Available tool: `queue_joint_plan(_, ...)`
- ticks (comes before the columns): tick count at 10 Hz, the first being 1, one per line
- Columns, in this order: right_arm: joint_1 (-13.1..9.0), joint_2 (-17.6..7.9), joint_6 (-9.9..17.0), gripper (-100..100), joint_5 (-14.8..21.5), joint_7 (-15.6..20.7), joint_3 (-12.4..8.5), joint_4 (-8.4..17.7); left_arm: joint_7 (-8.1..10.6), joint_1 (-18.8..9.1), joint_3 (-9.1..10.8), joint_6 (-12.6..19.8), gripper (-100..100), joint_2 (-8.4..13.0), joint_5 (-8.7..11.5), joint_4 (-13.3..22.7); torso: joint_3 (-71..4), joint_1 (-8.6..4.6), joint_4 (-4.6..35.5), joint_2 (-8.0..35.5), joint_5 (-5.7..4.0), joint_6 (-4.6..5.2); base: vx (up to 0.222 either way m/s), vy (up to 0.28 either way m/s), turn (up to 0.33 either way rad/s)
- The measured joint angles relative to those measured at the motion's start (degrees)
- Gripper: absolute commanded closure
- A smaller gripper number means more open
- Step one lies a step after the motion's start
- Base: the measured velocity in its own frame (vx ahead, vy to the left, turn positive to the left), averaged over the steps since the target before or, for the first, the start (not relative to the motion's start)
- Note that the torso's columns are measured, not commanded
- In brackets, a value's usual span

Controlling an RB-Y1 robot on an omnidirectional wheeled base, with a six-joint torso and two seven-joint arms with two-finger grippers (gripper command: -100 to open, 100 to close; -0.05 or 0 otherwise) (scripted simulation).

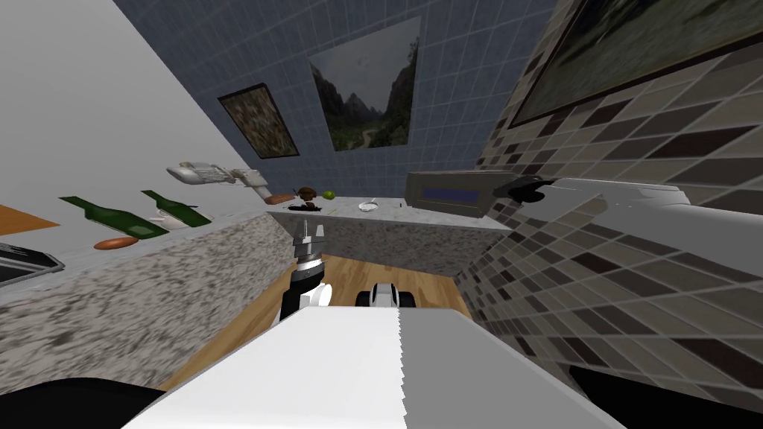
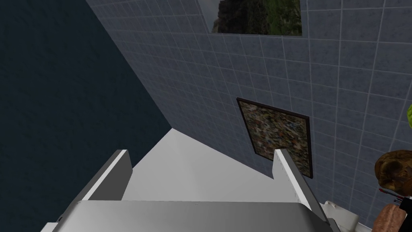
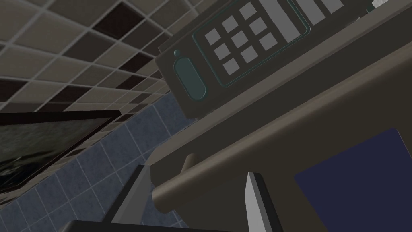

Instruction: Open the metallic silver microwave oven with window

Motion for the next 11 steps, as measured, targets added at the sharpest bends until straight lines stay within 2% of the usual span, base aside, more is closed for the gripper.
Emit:
queue_joint_plan(2,0.85,-0.38,1.38,100,0.41,-0.96,-0.23,1.05,0.0,0.01,-0.01,0.0,0,-0.01,0.0,0.0,0.01,0.38,-0.02,-0.01,-0.04,0.1,0.011,0.246,-0.101)
queue_joint_plan(4,0.58,-0.43,3.1,100,0.34,-0.74,0.25,2.8,0.0,0.01,-0.01,0.0,0,-0.01,0.0,0.0,-0.02,0.34,-0.03,-0.08,-0.05,-0.05,0.05,0.231,-0.081)
queue_joint_plan(5,0.35,-0.41,4.38,100,0.38,-0.61,0.47,3.4,0.0,0.01,-0.01,0.0,0,-0.01,0.0,0.0,-0.06,0.32,-0.05,-0.11,-0.05,-0.11,0.008,0.24,-0.086)
queue_joint_plan(6,1.47,-1.02,5.67,100,0.88,-1.54,0.06,3.37,0.0,0.01,-0.01,0.0,0,-0.01,0.0,0.0,0.01,0.33,-0.06,0.01,-0.07,-0.05,-0.007,0.253,-0.083)
queue_joint_plan(7,1.33,-0.85,6.41,100,1.1,-1.83,0.19,4.59,0.0,0.01,-0.01,0.0,0,-0.01,0.0,0.0,0.05,0.31,-0.04,0.06,-0.08,0.03,0.034,0.308,-0.077)
queue_joint_plan(9,1.64,-1.37,9.16,100,1.19,-2.03,0.35,5.28,0.0,0.01,-0.01,0.0,0,-0.02,0.0,0.0,-0.04,0.37,-0.08,-0.05,-0.02,-0.06,-0.016,0.282,-0.083)
queue_joint_plan(11,1.27,-1.5,10.21,100,0.61,-1.64,0.57,6.5,0.0,0.0,0.0,0.0,0,0.0,0.0,0.0,0.02,-0.15,-0.01,0.03,-0.12,-0.05,0.055,0.093,-0.146)
